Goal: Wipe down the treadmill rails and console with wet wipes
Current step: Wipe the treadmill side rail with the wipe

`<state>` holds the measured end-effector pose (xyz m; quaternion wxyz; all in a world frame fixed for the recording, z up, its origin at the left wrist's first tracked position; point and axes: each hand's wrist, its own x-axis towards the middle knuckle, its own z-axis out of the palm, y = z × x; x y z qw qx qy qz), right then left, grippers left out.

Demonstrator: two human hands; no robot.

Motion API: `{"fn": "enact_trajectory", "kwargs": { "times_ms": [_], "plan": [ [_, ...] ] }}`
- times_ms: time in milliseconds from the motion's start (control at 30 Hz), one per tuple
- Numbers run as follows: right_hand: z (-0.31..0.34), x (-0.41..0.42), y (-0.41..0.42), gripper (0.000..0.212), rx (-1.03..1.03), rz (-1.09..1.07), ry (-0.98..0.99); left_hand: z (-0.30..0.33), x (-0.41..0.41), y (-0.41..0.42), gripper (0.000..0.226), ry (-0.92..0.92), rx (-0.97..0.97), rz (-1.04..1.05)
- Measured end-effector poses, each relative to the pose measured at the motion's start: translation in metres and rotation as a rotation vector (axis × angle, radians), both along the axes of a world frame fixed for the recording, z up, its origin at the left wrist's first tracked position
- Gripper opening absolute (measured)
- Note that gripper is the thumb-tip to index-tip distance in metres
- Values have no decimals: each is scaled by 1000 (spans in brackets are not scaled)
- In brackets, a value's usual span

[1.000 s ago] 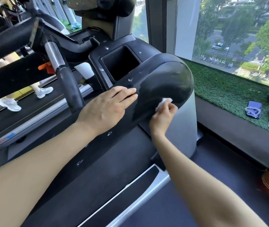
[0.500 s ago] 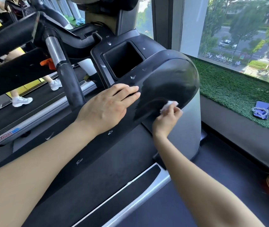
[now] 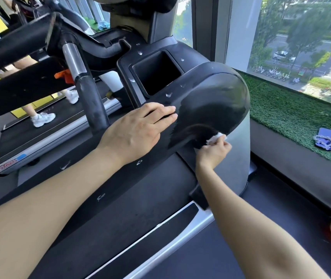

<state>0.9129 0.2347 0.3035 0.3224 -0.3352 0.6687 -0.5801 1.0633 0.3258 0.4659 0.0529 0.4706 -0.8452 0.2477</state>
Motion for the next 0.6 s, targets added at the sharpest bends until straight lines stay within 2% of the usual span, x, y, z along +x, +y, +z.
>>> {"fn": "enact_trajectory", "kwargs": {
  "times_ms": [100,200,300,433,500,600],
  "plan": [
    [2,-13,-14,26,137,10,-59,-1,1,-1,47,10,4,-8],
    [18,7,1,44,-113,47,40,-1,1,-1,48,15,8,-8],
    [21,13,9,43,-212,72,66,-1,0,-1,48,17,21,-11],
    [14,-30,-29,31,22,38,-13,-1,2,-2,48,22,11,-12],
    [14,-49,-46,33,140,61,-24,-2,1,-2,48,29,13,-16],
    [17,-48,-47,27,171,6,-11,-3,1,-2,48,39,7,-11]
  ]
}}
